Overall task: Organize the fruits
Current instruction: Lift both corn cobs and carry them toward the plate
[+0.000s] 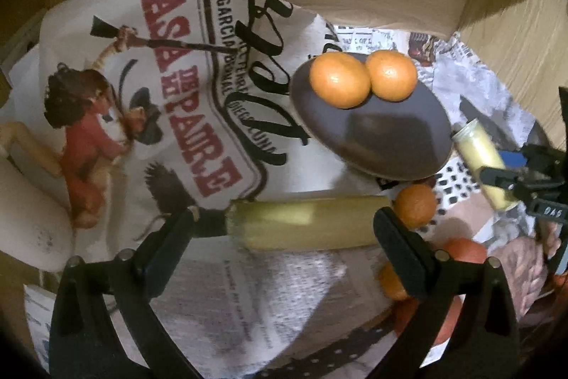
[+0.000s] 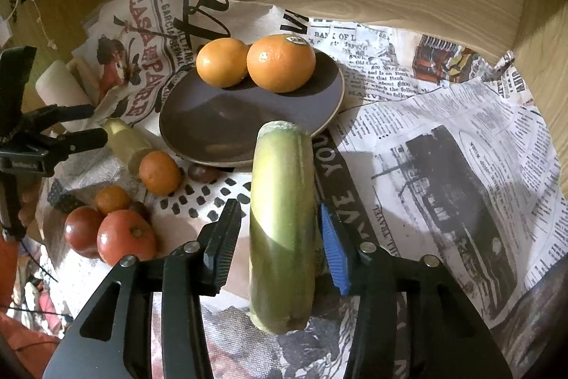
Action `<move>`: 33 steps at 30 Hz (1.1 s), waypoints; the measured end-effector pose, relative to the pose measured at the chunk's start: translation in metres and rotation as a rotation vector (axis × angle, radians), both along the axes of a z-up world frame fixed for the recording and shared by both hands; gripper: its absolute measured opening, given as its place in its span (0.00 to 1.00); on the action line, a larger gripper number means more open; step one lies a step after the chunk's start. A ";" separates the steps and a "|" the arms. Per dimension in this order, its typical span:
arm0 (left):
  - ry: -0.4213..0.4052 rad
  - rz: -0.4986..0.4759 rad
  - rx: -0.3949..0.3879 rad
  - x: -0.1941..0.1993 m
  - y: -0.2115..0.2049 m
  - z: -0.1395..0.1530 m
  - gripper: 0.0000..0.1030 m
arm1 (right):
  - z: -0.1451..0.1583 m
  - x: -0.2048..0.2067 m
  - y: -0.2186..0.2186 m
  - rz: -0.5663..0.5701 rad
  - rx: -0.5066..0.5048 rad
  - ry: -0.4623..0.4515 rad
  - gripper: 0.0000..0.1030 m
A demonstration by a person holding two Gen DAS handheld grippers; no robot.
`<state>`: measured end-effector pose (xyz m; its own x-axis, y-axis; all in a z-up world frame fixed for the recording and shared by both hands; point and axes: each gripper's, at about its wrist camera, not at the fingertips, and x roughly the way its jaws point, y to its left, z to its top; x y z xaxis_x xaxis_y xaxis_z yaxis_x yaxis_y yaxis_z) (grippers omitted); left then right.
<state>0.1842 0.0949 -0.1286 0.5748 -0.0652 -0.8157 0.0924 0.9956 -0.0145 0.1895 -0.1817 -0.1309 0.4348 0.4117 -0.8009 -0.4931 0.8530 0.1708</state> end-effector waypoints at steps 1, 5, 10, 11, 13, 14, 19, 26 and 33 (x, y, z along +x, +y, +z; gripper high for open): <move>0.002 -0.008 0.004 0.001 0.001 -0.001 1.00 | -0.001 0.000 0.000 -0.001 0.000 0.003 0.44; 0.023 -0.071 0.014 0.009 -0.006 -0.009 1.00 | -0.002 0.002 -0.003 -0.018 0.002 0.011 0.47; 0.034 -0.173 0.028 0.018 -0.023 -0.019 1.00 | -0.004 0.003 -0.001 -0.028 -0.014 0.016 0.47; 0.034 -0.187 0.022 0.020 -0.025 -0.020 1.00 | -0.004 0.003 0.000 -0.030 -0.016 0.019 0.47; 0.039 -0.203 0.015 0.023 -0.028 -0.022 1.00 | -0.006 0.004 0.000 -0.029 -0.020 0.024 0.47; 0.039 -0.207 0.009 0.024 -0.028 -0.023 1.00 | -0.007 0.004 0.001 -0.028 -0.023 0.027 0.47; 0.053 -0.203 -0.038 0.027 -0.023 -0.029 0.98 | -0.014 0.008 0.009 -0.021 -0.044 0.047 0.48; 0.062 -0.185 -0.078 0.020 -0.015 -0.031 0.62 | -0.013 0.010 0.005 -0.045 -0.025 0.036 0.33; 0.101 -0.139 -0.161 0.006 -0.006 -0.035 0.37 | -0.015 -0.003 0.002 -0.047 -0.043 0.032 0.33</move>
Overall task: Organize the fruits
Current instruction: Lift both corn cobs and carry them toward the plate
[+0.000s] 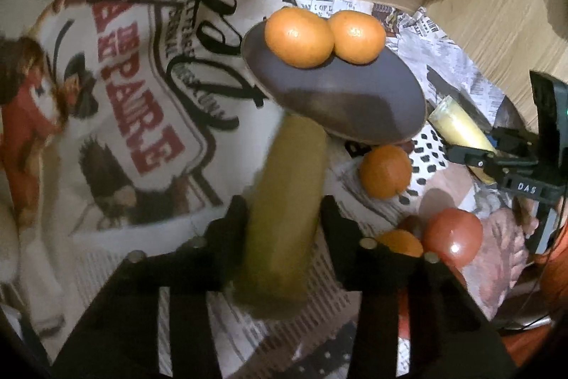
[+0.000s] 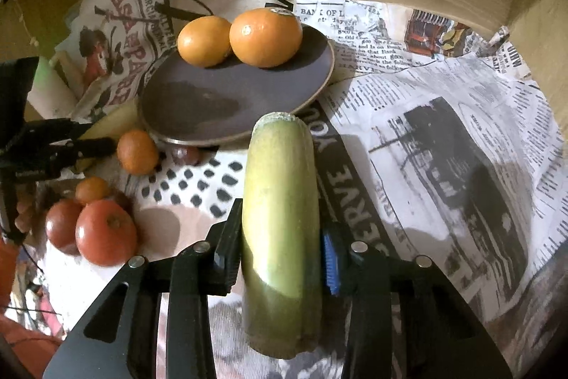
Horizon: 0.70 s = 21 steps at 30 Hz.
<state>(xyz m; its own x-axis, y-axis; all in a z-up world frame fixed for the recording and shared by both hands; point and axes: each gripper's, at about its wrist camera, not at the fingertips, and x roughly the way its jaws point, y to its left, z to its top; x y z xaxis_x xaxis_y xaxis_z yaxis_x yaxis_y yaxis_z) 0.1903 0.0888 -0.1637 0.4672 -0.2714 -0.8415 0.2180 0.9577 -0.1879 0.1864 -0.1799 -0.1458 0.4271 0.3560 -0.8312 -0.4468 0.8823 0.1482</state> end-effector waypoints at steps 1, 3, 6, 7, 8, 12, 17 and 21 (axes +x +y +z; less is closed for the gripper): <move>0.002 0.008 0.000 -0.004 0.000 0.000 0.36 | 0.001 -0.002 -0.001 0.005 0.000 0.001 0.33; 0.007 0.013 -0.002 -0.010 -0.001 0.001 0.36 | 0.002 -0.006 -0.003 0.013 -0.001 0.004 0.33; 0.015 0.019 -0.015 -0.020 -0.003 0.003 0.35 | 0.003 -0.016 -0.005 0.027 -0.016 0.003 0.33; 0.013 0.023 -0.010 -0.021 -0.003 0.004 0.35 | 0.003 -0.019 -0.005 0.030 -0.018 0.002 0.33; 0.009 0.026 0.001 -0.022 -0.005 0.004 0.35 | 0.004 -0.020 -0.005 0.034 -0.020 0.002 0.33; 0.008 0.037 0.032 -0.016 -0.009 0.002 0.35 | 0.003 -0.020 -0.005 0.029 -0.009 0.010 0.34; 0.012 0.034 0.025 0.001 -0.011 0.000 0.36 | 0.007 -0.009 0.001 0.031 0.002 0.004 0.34; -0.003 0.033 0.020 0.011 -0.014 -0.003 0.36 | -0.002 -0.001 0.009 0.040 -0.026 0.013 0.34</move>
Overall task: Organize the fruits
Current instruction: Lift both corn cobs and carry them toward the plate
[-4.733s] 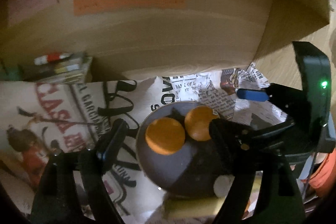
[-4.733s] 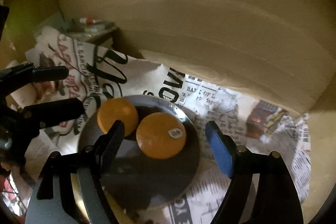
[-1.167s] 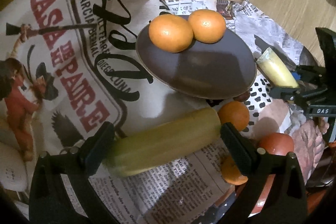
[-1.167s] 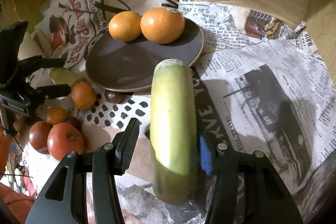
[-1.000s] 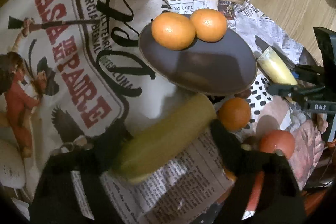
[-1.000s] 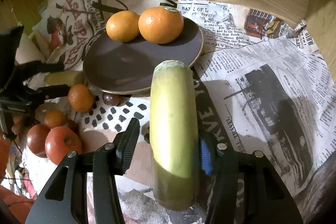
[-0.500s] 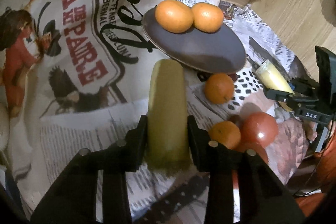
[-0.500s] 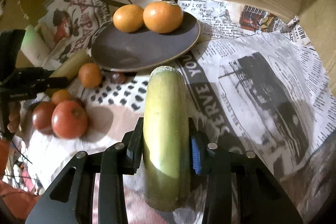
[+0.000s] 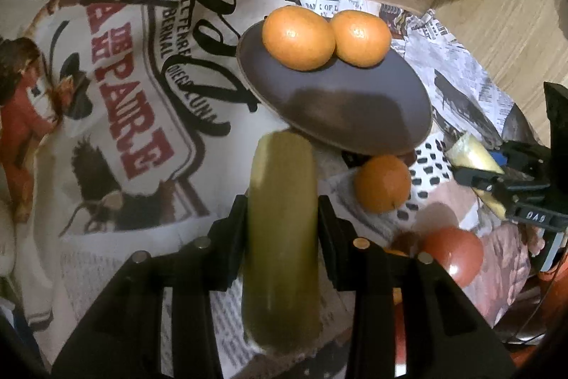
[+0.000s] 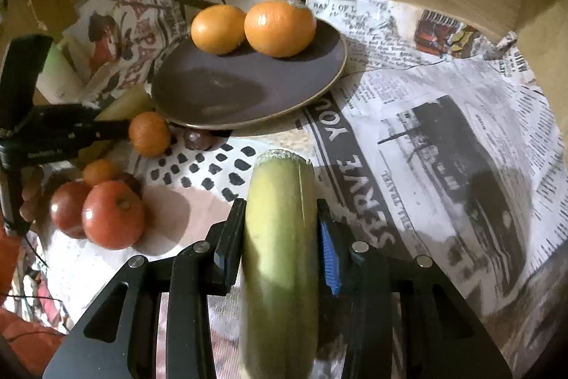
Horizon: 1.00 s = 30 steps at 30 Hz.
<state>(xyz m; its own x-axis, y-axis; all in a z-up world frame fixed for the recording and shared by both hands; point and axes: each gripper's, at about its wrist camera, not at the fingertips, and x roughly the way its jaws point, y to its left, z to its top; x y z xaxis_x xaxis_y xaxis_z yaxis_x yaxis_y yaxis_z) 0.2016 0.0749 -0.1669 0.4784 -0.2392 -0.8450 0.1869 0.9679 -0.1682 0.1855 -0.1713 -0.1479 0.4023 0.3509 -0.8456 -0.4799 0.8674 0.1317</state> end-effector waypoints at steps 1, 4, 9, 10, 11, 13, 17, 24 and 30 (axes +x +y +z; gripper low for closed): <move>-0.008 0.003 0.000 0.001 0.000 -0.001 0.37 | -0.001 0.000 0.002 0.002 -0.008 -0.011 0.34; -0.018 0.009 0.006 0.002 -0.001 -0.001 0.36 | -0.001 -0.001 0.003 0.000 -0.016 -0.025 0.33; -0.013 0.023 -0.020 0.001 0.002 0.004 0.36 | 0.007 -0.003 0.001 -0.014 0.010 -0.048 0.33; -0.017 0.027 -0.026 0.000 0.003 0.006 0.36 | 0.010 -0.002 0.000 -0.016 0.020 -0.056 0.33; -0.028 0.031 -0.030 -0.001 0.004 0.010 0.36 | 0.013 -0.002 0.000 -0.018 0.028 -0.066 0.33; -0.047 0.036 -0.032 -0.004 0.005 0.017 0.36 | 0.022 -0.002 0.000 -0.022 0.046 -0.092 0.33; -0.109 0.046 -0.045 -0.010 0.008 0.041 0.36 | 0.037 -0.002 0.001 -0.026 0.065 -0.143 0.33; -0.198 0.041 -0.060 -0.014 0.003 0.073 0.36 | 0.059 0.000 0.001 -0.035 0.104 -0.207 0.33; -0.224 0.025 -0.094 0.000 -0.010 0.086 0.36 | 0.074 0.006 0.004 -0.031 0.119 -0.260 0.33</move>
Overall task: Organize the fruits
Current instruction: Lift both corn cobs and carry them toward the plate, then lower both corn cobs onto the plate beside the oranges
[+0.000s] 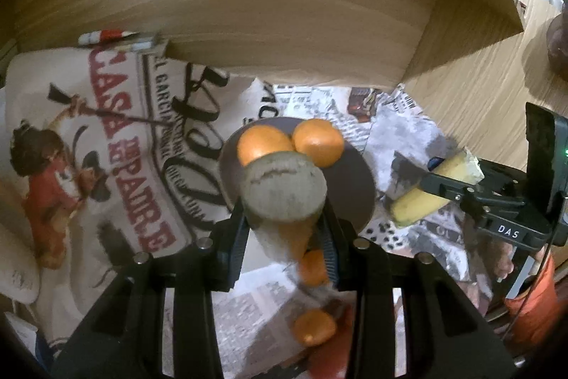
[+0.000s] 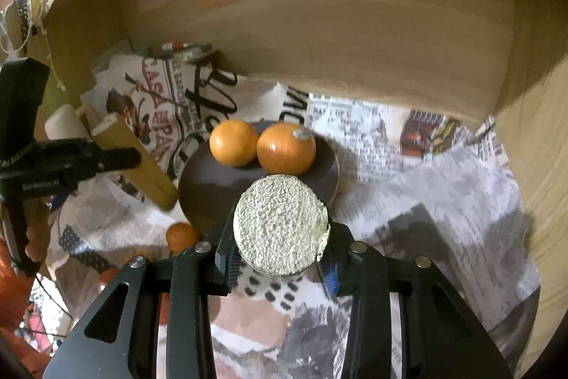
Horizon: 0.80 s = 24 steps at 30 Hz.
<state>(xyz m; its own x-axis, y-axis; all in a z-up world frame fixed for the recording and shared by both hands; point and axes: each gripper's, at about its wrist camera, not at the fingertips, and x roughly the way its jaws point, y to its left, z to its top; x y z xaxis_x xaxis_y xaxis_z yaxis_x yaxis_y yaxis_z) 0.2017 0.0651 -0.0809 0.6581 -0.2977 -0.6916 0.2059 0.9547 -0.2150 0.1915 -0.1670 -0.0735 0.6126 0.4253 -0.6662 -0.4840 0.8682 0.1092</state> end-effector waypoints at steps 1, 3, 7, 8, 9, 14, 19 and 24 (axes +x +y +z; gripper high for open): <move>-0.001 -0.004 -0.002 0.003 -0.003 0.000 0.36 | 0.002 0.001 0.001 -0.001 -0.002 -0.010 0.33; 0.001 -0.017 -0.015 0.009 -0.010 -0.002 0.36 | 0.004 0.006 0.003 -0.004 -0.007 -0.023 0.33; 0.016 -0.046 -0.053 0.024 -0.024 -0.008 0.36 | 0.000 0.014 0.007 0.002 -0.023 -0.019 0.33; 0.020 -0.050 -0.057 0.026 -0.026 -0.009 0.36 | -0.001 0.016 0.007 0.002 -0.027 -0.018 0.33; 0.026 -0.058 -0.063 0.030 -0.030 -0.012 0.36 | -0.002 0.018 0.008 0.003 -0.032 -0.016 0.33; 0.041 -0.060 -0.077 0.041 -0.040 -0.022 0.36 | -0.010 0.032 0.014 0.003 -0.089 -0.026 0.33; 0.070 -0.039 -0.109 0.052 -0.037 -0.033 0.36 | -0.015 0.049 0.024 0.018 -0.135 -0.024 0.33; 0.080 -0.016 -0.135 0.054 -0.023 -0.036 0.36 | -0.020 0.063 0.039 0.048 -0.158 -0.012 0.33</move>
<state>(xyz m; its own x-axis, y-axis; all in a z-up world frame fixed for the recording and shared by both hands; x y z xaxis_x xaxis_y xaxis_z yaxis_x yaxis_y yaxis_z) 0.2560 0.0421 -0.1169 0.5969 -0.4012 -0.6948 0.1980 0.9128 -0.3571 0.2542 -0.1277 -0.0937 0.6025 0.3453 -0.7195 -0.5262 0.8497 -0.0328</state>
